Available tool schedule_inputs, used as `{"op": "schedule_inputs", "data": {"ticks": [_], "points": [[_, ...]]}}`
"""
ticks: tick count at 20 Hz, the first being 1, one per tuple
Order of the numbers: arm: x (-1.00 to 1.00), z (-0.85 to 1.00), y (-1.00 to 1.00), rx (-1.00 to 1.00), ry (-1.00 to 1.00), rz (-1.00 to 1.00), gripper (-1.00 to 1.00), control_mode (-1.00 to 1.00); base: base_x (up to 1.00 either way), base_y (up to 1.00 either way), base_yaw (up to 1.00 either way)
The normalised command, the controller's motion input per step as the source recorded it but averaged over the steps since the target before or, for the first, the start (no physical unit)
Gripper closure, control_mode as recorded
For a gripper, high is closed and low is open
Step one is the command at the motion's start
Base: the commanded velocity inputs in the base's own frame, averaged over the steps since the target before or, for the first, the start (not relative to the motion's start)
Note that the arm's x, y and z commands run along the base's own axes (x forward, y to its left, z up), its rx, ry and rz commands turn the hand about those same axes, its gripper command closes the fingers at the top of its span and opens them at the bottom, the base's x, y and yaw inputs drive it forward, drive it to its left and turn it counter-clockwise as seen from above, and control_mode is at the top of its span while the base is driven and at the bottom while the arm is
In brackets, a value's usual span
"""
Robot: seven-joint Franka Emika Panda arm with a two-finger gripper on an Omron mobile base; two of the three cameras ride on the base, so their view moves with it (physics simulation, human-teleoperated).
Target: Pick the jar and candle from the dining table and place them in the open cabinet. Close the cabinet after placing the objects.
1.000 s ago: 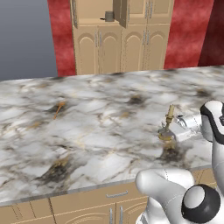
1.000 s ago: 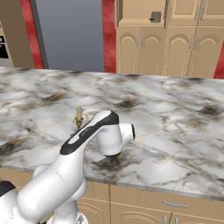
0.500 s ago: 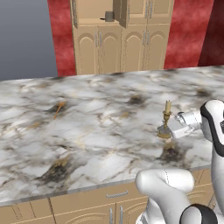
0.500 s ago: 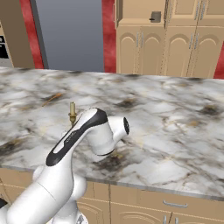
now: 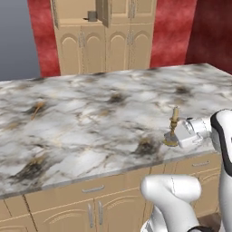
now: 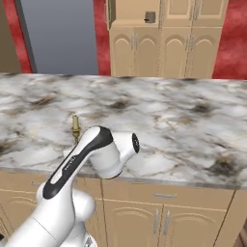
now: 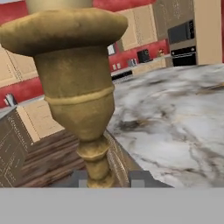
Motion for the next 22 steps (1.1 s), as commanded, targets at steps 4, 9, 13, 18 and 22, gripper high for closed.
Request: {"op": "schedule_inputs", "data": {"ticks": [4,9,13,18,22], "points": [[0.0,0.0,0.0,0.0,0.0,0.0,1.0,1.0,-0.08,-0.92,-0.14],[0.0,0.0,0.0,0.0,0.0,0.0,1.0,1.0,-0.03,-1.0,-0.11],[0.0,0.0,0.0,0.0,0.0,0.0,1.0,1.0,-0.21,-1.0,-0.1],[0.0,0.0,0.0,0.0,0.0,0.0,1.0,1.0,-0.26,-1.0,-0.08],[0.0,0.0,0.0,0.0,0.0,0.0,1.0,1.0,-0.29,-1.0,-0.06]]}}
